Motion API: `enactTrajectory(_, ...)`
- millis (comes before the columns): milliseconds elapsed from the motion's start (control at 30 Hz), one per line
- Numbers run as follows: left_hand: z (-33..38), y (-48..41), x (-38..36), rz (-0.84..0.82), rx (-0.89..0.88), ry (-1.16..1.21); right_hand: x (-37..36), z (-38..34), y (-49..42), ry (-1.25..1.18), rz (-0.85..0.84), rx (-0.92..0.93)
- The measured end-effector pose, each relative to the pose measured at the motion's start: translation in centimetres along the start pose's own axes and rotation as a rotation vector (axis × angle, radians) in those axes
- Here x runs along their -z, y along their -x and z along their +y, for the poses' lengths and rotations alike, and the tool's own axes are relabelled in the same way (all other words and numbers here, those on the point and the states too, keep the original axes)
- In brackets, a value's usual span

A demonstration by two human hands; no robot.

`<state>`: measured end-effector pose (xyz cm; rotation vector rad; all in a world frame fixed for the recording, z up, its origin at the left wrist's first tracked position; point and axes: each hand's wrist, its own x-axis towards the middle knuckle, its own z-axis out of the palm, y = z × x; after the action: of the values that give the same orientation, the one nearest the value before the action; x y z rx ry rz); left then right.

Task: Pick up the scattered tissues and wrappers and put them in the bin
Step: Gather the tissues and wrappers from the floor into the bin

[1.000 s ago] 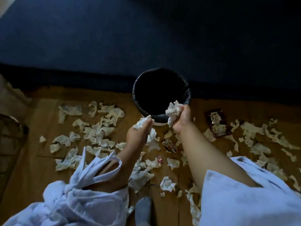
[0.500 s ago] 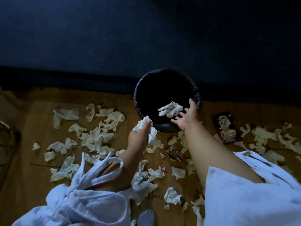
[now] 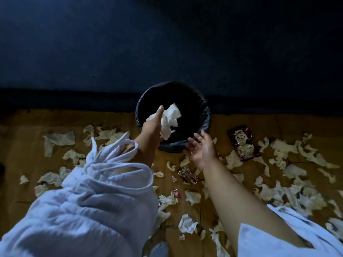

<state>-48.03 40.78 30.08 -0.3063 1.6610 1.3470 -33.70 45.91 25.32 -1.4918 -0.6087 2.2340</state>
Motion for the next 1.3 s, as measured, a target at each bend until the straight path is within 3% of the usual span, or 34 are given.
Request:
enactTrajectory(133, -0.2, 1.3, 0.2, -0.029, 0.014, 0.058, 0.2, -0.5, 1.5, -0.038, -0.029, -0.013)
enactTrajectory(267, -1.9, 3.5, 1.1, -0.059, -0.101, 0.029, 1.0, 0.0, 4.0, -0.004, -0.075, 0.014)
enactTrajectory(400, -5.4, 6.7, 3.1, -0.158, -0.156, -0.120, 2.9, 1.2, 8.0, 0.075, -0.086, 0.017)
enactTrajectory(567, -12.0, 14.4, 6.4, -0.179, -0.187, -0.357, 6.6, 4.7, 15.6, 0.271, -0.075, 0.043)
enactTrajectory(900, -27.7, 31.3, 17.0, -0.125, -0.082, -0.542, 15.3, 16.1, 30.4, 0.788, -0.063, 0.032)
enactTrajectory(1133, -34.5, 32.2, 24.1, -0.121, -0.007, -0.640, 17.8, 24.9, 32.4, 0.933, -0.047, -0.089)
enactTrajectory(1300, -36.3, 27.8, 28.0, -0.095, -0.048, -0.671, 16.1, 29.5, 29.2, 0.932, -0.040, -0.003)
